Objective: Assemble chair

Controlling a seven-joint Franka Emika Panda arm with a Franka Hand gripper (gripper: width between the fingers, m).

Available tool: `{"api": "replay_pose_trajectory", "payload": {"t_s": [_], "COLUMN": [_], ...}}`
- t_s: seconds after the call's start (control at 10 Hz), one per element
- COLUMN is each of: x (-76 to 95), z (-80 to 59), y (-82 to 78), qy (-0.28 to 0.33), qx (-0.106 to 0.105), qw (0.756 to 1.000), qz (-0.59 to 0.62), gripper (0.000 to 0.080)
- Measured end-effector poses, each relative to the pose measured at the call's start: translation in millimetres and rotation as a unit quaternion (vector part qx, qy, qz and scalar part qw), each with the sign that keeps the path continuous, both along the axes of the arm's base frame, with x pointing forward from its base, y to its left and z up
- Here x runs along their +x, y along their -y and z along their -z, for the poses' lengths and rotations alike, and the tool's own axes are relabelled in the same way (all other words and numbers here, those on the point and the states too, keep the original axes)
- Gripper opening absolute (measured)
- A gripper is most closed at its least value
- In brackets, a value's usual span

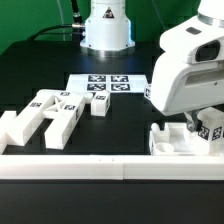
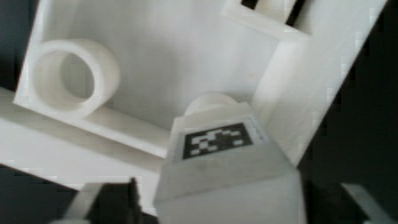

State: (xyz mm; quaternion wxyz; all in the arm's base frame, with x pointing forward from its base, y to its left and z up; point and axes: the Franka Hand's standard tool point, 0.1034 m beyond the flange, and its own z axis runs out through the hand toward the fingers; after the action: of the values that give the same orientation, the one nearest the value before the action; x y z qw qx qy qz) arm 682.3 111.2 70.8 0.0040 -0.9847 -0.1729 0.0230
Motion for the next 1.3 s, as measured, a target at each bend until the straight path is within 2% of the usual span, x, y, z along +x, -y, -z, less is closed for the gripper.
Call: {"api": "replay_pose_trajectory", "payload": {"t_s": [0.1, 0.2, 0.3, 0.6, 1.0, 1.3], "x": [0.0, 0.0, -0.1, 0.0, 0.0, 0.3], "z": [0.1, 0.1, 0.1, 0.7, 1.7, 1.6], "y": [0.0, 0.0, -0.1, 0.6, 0.4, -0.2], "qy": [0.0, 0.0, 0.0, -0.002, -0.014, -0.018], "qx": [0.0, 0.0, 0.0, -0.004, 0.002, -0.006], "qw": [1.0, 1.0, 1.0, 0.981, 0.906, 0.846], "qz": [0.008, 0.008, 0.015, 0.196, 0.422, 0.532], "gripper": [0.0398, 0.0288, 0.0288, 0.0288, 0.0289, 0.0289]}}
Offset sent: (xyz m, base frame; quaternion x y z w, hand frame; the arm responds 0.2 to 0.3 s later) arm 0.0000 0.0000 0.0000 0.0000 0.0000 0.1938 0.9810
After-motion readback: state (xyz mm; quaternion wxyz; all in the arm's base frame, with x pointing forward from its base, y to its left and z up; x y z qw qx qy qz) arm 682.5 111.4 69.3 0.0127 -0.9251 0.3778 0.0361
